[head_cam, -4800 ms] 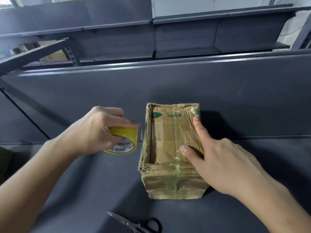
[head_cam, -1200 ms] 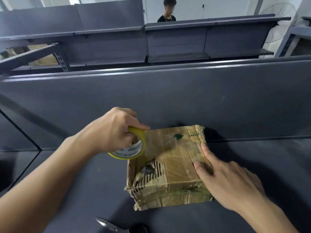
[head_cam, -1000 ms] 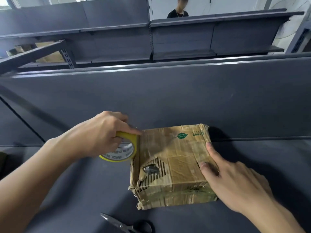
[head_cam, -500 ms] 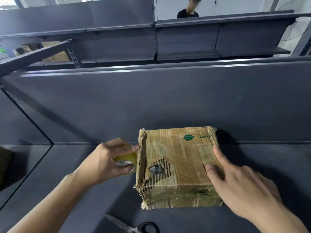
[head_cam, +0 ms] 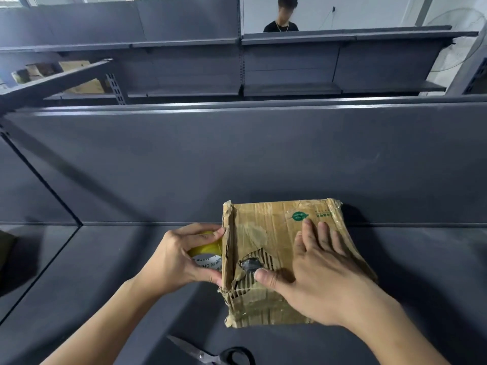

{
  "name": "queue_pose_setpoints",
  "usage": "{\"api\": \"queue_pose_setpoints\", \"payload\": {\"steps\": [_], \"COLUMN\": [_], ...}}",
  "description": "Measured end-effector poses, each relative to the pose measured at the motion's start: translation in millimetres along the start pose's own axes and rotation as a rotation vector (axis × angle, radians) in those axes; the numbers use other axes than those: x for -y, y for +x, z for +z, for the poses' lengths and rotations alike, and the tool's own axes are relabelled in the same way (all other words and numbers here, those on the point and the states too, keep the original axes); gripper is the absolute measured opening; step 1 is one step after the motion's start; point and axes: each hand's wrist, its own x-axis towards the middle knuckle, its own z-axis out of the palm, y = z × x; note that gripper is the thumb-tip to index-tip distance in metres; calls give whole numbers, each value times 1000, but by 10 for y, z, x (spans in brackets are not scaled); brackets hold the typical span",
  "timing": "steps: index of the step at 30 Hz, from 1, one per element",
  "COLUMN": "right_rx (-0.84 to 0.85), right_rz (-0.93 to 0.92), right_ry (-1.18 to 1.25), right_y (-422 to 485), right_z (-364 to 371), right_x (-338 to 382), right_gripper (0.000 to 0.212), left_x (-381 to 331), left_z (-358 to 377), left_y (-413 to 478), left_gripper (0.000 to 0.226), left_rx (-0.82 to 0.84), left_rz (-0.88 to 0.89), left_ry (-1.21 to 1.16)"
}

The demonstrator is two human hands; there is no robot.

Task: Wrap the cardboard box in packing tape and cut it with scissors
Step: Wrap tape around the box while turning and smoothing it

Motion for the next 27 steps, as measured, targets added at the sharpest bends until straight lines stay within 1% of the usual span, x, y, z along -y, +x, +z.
{"api": "queue_pose_setpoints", "payload": {"steps": [4,10,14,18,21,24,27], "right_rx": [4,-79,-157,-201,-249,-322,-391], "right_rz": [-84,-174,-256,-275,-283,-292,-324], "right_ry": [15,19,-15,-29,5,58,109], "right_y": [93,216,255,298,298,289,271], "right_z": [31,83,141,192,219,243,264], "right_x": [210,624,794,799,738,694,674], "right_gripper": [130,133,124,115,107,101,101], "left_x": [16,32,39,53,38,18,9], "left_z": [11,27,37,32,53,95,138], "left_y": [5,-15,-33,-72,-52,-61,-130], "left_gripper": [89,84,84,87,89,84,78], "left_rx": [-6,-34,-53,-56,-44,-76,-114], "left_rz": [12,17,49,60,55,24,-58], "left_ry": [7,41,58,58,70,65,88]}}
